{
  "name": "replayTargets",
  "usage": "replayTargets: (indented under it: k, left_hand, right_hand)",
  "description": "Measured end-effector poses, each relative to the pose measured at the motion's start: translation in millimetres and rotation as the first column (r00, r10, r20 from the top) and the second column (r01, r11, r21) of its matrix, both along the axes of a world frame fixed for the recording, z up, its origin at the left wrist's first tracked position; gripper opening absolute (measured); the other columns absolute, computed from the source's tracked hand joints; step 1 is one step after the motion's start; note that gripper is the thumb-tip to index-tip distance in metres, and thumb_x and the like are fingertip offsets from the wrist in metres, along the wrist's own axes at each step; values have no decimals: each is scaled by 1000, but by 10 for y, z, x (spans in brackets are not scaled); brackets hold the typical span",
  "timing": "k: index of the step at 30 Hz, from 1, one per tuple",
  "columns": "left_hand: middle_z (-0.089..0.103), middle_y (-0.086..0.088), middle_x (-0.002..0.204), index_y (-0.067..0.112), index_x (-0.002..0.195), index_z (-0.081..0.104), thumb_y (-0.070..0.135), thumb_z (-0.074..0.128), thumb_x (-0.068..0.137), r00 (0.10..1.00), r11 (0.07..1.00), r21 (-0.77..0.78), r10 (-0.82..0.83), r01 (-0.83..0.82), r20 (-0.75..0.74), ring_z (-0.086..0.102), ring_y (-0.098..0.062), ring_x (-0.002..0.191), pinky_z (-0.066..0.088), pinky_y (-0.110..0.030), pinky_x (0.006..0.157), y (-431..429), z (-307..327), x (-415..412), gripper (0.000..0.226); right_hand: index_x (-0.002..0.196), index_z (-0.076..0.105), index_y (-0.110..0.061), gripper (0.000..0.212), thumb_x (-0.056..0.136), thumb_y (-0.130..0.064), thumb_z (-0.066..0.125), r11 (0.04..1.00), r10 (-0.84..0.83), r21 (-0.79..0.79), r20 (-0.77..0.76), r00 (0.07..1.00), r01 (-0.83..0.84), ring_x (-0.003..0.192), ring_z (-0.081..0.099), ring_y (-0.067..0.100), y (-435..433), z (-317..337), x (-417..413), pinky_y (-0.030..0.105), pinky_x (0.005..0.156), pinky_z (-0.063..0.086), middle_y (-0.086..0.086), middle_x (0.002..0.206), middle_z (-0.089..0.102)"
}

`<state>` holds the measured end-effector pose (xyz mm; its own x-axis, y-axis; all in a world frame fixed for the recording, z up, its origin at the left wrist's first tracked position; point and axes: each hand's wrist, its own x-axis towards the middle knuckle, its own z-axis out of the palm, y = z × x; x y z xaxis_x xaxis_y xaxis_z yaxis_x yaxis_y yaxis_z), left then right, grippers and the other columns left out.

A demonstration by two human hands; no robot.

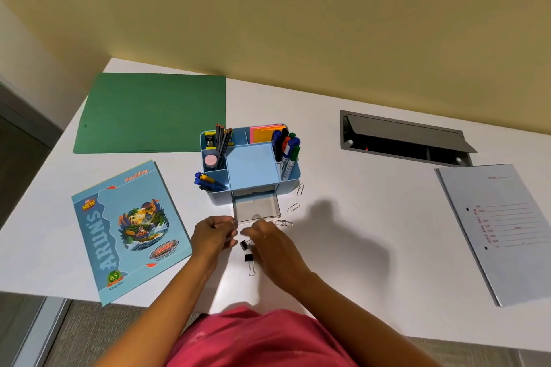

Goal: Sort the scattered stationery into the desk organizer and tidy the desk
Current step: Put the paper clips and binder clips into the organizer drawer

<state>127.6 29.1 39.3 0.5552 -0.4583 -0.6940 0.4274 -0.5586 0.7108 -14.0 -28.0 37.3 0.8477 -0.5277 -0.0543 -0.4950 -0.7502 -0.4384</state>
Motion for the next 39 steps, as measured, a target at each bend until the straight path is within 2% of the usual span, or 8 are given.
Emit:
replayTargets:
  k: [6, 8, 11, 16, 22, 28, 33, 39]
  left_hand:
    - [71, -3, 89, 20, 92, 68, 21, 71, 74, 987, 998, 39, -58, 52, 150, 68, -23, 83, 57, -46, 81, -32, 9, 14, 19]
    - [72, -1, 90, 22, 91, 67, 31, 73, 69, 988, 998, 30, -52, 48, 147, 68, -22, 85, 57, -46, 83, -51, 3, 6, 25]
    - [72, -1, 90, 23, 92, 66, 27, 74, 78, 985, 998, 23, -62, 59, 161, 68, -22, 86, 57, -45, 84, -87, -34, -20, 16]
    - [73, 4, 90, 27, 90, 64, 24, 68, 81, 969, 993, 34, -117, 113, 218, 67, -18, 88, 54, -48, 87, -50, -120, -21, 10]
    - [72, -5, 95, 22, 90, 63, 18, 67, 86, 974, 994, 36, -112, 107, 198, 68, -27, 84, 57, -42, 78, 56, -125, -92, 7]
    - [71, -7, 93, 20, 89, 61, 11, 64, 87, 977, 997, 5, -82, 83, 194, 67, -25, 82, 56, -31, 65, 56, -102, -118, 10]
    - [71, -7, 92, 21, 87, 61, 10, 64, 87, 980, 997, -9, -74, 77, 186, 66, -26, 81, 56, -36, 70, 54, -95, -122, 11]
    - [70, -5, 88, 21, 86, 60, 10, 64, 88, 980, 997, -21, -71, 76, 186, 66, -25, 77, 57, -35, 70, 41, -98, -124, 12]
  right_hand:
    - [118, 55, -26, 49, 74, -31, 77, 992, 112, -46, -95, 989, -117, 103, 58, 21, 107, -229, -33, 30, 83, 51, -1, 121, 58]
    - [112, 59, -28, 50, 67, -30, 81, 990, 114, -69, -106, 988, -122, 97, 59, 18, 96, -231, -43, 27, 77, 53, -3, 115, 60]
    - [99, 66, -25, 41, 63, -16, 82, 985, 113, -123, -83, 990, -122, 88, 59, 16, 75, -240, -110, 22, 62, 51, -6, 101, 62]
    - [92, 67, -21, 41, 57, -3, 81, 990, -59, -133, -64, 996, 50, 85, 58, 15, -15, -350, -342, 21, 53, 47, -5, 102, 61]
    - [97, 66, -14, 35, 68, 4, 71, 940, -336, -69, -19, 942, 334, 85, 58, 25, -154, -376, -655, 30, 52, 53, 3, 102, 60]
    - [99, 66, -11, 33, 71, 6, 68, 925, -379, -53, -31, 925, 377, 91, 57, 26, -188, -380, -703, 31, 60, 56, 6, 103, 60]
    - [90, 59, -13, 38, 61, 10, 61, 891, -455, -54, -82, 887, 452, 84, 51, 27, -159, -336, -630, 30, 48, 48, 5, 95, 54]
    - [93, 54, -14, 28, 72, 4, 55, 864, -500, -30, -158, 851, 502, 92, 43, 24, -195, -309, -582, 30, 54, 44, 4, 99, 48]
